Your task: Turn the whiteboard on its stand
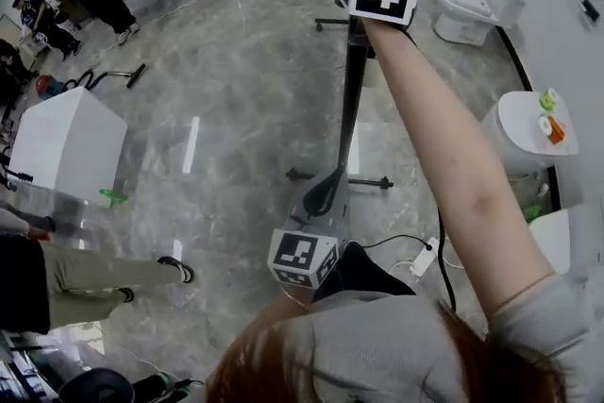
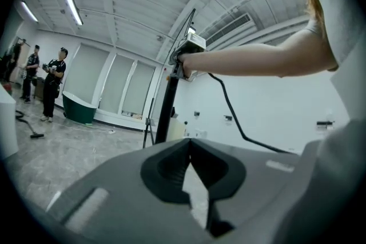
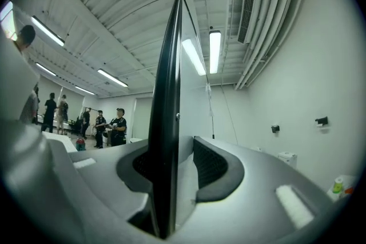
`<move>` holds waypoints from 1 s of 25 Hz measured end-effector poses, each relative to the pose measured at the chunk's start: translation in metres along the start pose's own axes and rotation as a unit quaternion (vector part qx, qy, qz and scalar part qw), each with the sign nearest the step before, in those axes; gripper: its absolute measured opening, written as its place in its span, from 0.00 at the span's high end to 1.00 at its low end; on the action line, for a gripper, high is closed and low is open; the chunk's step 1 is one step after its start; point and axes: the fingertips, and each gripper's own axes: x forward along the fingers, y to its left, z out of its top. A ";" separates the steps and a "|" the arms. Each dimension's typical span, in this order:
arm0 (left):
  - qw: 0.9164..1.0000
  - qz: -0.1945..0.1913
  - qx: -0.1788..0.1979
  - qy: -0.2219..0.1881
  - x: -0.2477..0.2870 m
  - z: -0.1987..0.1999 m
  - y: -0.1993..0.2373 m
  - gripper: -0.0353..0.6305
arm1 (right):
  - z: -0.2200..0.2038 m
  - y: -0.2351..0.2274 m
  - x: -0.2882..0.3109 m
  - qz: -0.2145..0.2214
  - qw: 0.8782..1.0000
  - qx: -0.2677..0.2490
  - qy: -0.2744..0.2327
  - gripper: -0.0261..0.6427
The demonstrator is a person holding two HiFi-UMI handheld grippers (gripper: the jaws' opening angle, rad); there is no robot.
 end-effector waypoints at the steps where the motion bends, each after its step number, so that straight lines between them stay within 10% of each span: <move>1: 1.000 0.002 0.002 -0.001 -0.003 0.002 0.002 0.94 | 0.001 0.003 -0.003 0.011 1.000 -0.011 -0.004 0.77; 6: 1.000 0.005 -0.001 -0.003 -0.021 0.001 0.015 0.94 | -0.011 0.003 -0.057 0.032 0.997 -0.044 -0.052 0.65; 12: 1.000 0.004 0.000 -0.029 -0.032 0.018 0.018 0.94 | -0.092 0.020 -0.205 0.116 0.984 0.113 -0.069 0.97; 16: 0.999 -0.013 0.020 -0.037 -0.031 0.023 0.007 0.94 | -0.167 0.043 -0.272 0.128 0.980 0.154 0.014 0.97; 25: 0.998 -0.036 0.034 -0.033 -0.055 -0.001 -0.009 0.94 | -0.202 0.059 -0.345 0.150 0.985 0.066 0.057 0.97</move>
